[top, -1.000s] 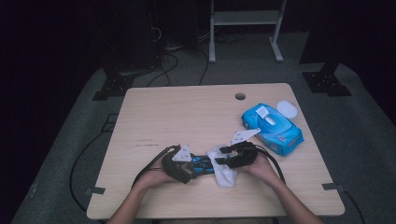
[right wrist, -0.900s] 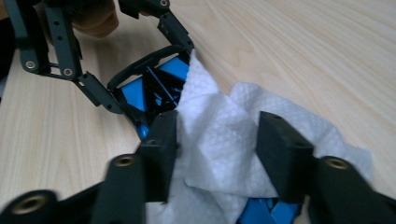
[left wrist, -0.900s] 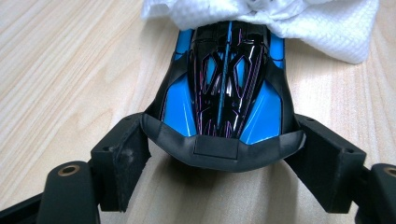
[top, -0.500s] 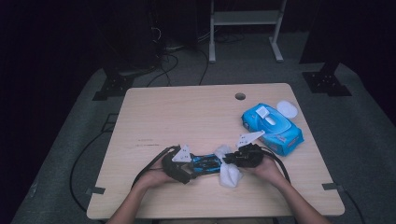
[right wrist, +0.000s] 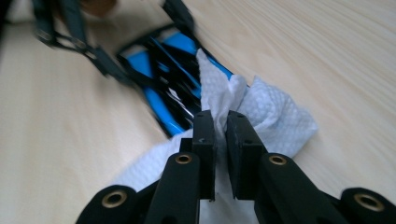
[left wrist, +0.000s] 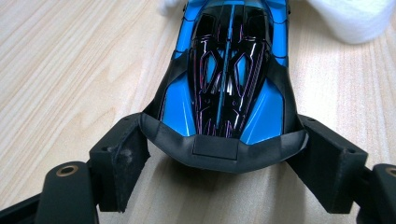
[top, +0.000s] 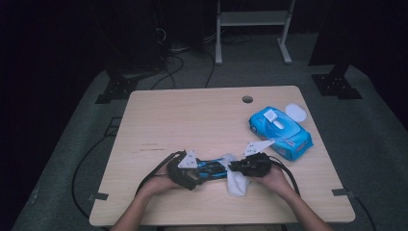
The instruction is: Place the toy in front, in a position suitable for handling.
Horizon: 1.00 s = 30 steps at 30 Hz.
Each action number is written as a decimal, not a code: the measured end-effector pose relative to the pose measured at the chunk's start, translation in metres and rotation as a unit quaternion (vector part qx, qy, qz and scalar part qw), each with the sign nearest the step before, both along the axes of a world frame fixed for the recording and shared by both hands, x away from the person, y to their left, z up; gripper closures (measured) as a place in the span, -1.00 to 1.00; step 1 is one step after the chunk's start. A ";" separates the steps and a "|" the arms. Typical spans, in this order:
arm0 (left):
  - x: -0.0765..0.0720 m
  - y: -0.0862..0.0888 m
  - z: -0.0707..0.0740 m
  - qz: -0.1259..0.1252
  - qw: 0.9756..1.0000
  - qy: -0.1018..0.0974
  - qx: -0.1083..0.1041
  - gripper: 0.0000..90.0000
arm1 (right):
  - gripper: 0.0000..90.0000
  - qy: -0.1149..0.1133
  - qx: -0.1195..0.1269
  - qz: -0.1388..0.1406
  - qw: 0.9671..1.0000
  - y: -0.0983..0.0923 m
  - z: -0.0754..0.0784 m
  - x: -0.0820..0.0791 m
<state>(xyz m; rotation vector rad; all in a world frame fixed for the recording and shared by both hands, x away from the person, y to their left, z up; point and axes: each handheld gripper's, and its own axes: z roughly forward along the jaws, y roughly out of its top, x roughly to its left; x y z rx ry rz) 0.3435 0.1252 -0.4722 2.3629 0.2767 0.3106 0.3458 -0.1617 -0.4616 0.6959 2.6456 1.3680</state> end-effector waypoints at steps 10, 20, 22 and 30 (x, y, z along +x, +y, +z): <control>0.000 0.001 -0.001 -0.001 1.000 0.000 0.002 -0.49 | 0.81 0.011 -0.002 -0.032 0.999 -0.018 -0.007 0.003; 0.000 0.001 0.000 -0.003 1.000 0.000 0.005 -0.49 | 0.81 0.003 -0.006 -0.028 1.000 0.017 0.006 0.020; 0.000 0.001 0.000 -0.003 1.000 -0.001 0.005 -0.49 | 0.81 0.001 -0.006 -0.028 1.000 0.021 0.006 0.022; 0.000 0.001 0.000 -0.004 1.000 -0.006 0.004 -0.49 | 0.81 0.007 -0.001 -0.049 0.999 0.016 0.002 0.034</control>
